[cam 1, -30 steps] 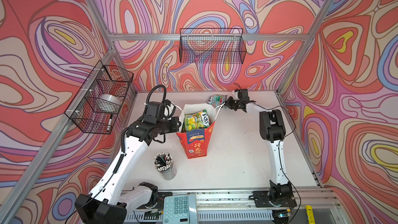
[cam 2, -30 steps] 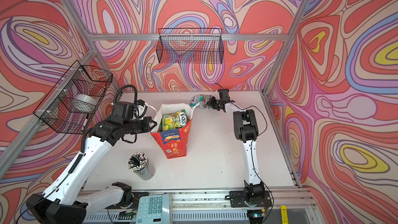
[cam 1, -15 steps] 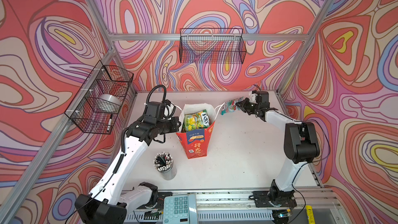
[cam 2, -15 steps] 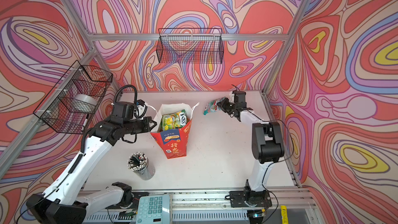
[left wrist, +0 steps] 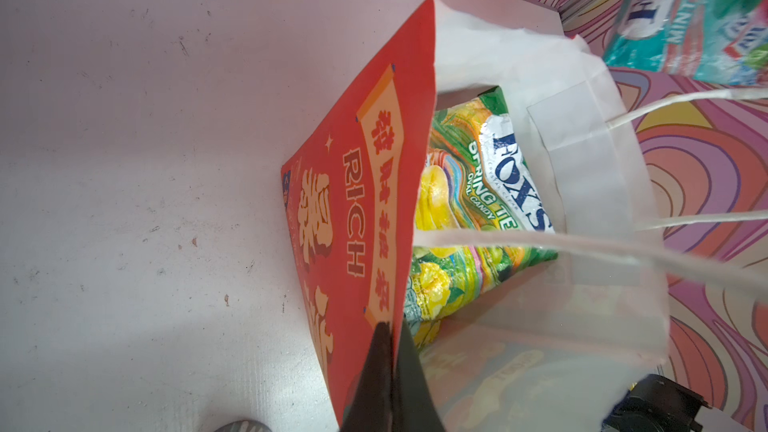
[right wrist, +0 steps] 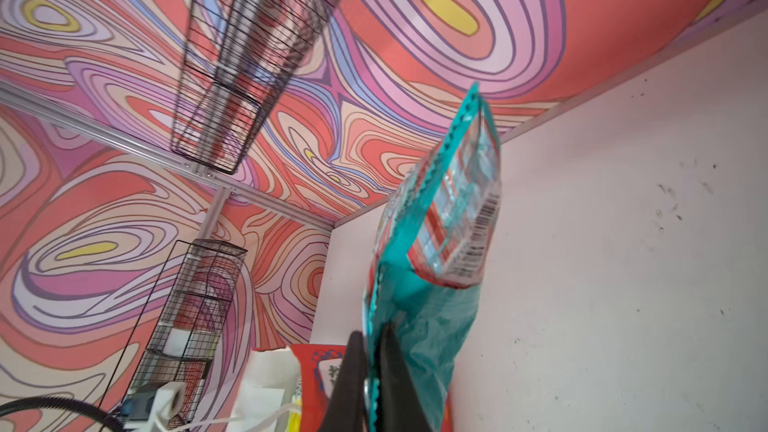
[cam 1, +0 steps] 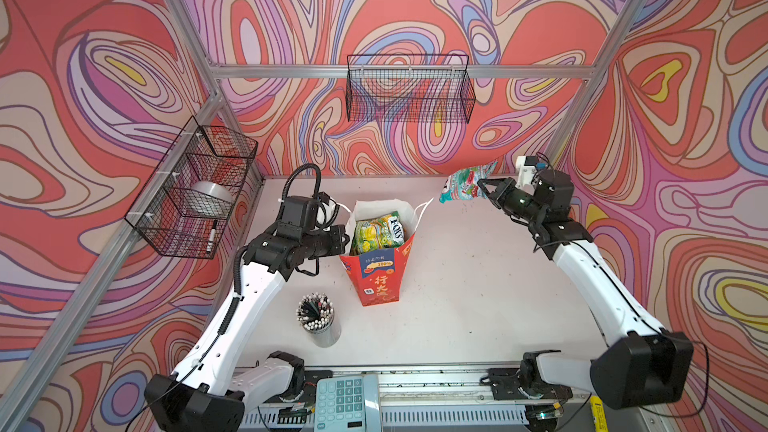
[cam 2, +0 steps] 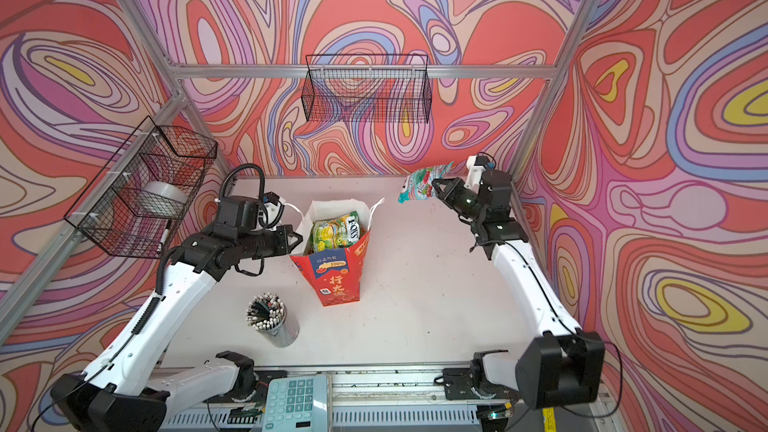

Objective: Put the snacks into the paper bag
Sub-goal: 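Lift the teal packet with the right gripper and carry it over the bag, then lower the teal packet into the bag with the right gripper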

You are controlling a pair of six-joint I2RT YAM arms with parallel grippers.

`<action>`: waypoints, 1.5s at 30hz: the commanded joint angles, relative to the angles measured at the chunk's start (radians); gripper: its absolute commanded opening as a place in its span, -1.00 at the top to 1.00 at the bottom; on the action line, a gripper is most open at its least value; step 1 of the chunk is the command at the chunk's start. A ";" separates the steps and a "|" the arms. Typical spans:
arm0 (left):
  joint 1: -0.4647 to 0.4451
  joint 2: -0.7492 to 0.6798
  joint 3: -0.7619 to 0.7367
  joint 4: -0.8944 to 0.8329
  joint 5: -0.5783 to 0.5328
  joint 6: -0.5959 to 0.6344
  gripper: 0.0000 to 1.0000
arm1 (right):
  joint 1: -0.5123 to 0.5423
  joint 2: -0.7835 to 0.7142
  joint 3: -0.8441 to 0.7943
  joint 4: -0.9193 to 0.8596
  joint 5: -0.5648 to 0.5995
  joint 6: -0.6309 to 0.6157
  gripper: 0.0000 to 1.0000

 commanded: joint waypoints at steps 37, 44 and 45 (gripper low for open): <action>0.001 0.033 0.005 0.030 0.009 0.014 1.00 | 0.727 0.247 0.632 -0.489 0.241 -0.146 1.00; 0.001 0.030 0.008 0.029 0.007 0.018 1.00 | 0.736 0.303 0.601 -0.507 0.255 -0.155 1.00; 0.001 0.028 0.006 0.029 0.006 0.018 1.00 | 0.736 0.310 0.606 -0.512 0.265 -0.160 1.00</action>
